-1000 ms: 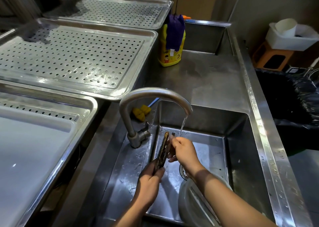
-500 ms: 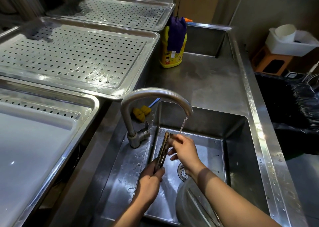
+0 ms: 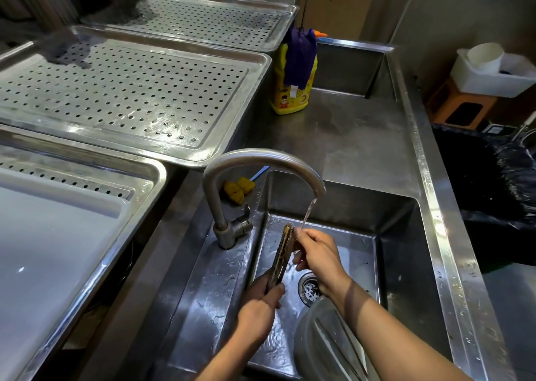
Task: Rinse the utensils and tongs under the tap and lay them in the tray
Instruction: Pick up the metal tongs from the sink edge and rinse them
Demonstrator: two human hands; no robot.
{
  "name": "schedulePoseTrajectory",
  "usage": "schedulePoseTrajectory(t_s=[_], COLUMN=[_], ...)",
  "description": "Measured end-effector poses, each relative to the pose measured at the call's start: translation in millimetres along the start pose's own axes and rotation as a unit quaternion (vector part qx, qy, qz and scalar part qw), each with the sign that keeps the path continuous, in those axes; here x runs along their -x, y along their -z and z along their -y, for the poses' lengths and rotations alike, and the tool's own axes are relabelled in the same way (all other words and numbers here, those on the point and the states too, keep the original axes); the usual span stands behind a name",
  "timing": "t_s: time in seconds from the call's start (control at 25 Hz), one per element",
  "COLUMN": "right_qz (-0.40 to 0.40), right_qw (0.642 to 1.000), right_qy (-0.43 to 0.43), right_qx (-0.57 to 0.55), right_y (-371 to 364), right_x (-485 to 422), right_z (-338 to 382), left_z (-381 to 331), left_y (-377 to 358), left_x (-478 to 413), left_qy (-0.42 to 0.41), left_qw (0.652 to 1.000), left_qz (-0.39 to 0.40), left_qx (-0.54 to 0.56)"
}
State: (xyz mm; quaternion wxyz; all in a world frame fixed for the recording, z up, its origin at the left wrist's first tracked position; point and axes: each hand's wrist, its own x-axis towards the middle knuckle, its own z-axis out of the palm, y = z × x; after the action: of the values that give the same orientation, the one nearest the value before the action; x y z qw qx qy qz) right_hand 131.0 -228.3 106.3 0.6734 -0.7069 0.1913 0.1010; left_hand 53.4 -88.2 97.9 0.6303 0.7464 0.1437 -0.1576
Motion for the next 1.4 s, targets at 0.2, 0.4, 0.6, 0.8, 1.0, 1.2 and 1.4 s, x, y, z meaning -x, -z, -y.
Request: schedulePoseTrajectory(t_s=[0.2,0.4,0.6,0.8,1.0,1.2,1.4], right_qz=[-0.014,-0.011,-0.004,0.055,0.061,0.079,0.121], right_qw=[1.0,1.0,1.0,0.998,0.997,0.996,0.991], right_qy=[0.021,0.011,0.026,-0.018,-0.009,0.006,0.047], right_qx=[0.007,0.001,0.006,-0.019,-0.041,-0.033,-0.026], right_y=[-1.8,5.3,4.8,9.6,20.1,20.5,23.2], right_x=[-0.5,-3.9,-2.5,-4.5,-6.3,-7.6,-8.2], right_z=[-0.3,-2.5,-2.1,3.3,16.4,34.7,42.7], left_z=[-3.4,-0.4,5.8,2.7,-1.1,-4.5,-5.3], left_y=[-2.3,-4.9,-5.7,-10.4,-8.6,-8.4,-14.9], left_x=[-2.0,-1.5,-4.3,-8.2,-18.0,-32.7,-41.1], left_qy=[-0.014,-0.01,0.0,0.021,0.016,0.026,0.087], left_qw=[1.0,0.999,0.999,0.996,0.993,0.993,0.969], left_qz=[0.013,0.025,0.02,0.021,0.061,0.075,0.124], left_qx=[0.0,0.018,0.025,0.081,0.101,0.085,0.194])
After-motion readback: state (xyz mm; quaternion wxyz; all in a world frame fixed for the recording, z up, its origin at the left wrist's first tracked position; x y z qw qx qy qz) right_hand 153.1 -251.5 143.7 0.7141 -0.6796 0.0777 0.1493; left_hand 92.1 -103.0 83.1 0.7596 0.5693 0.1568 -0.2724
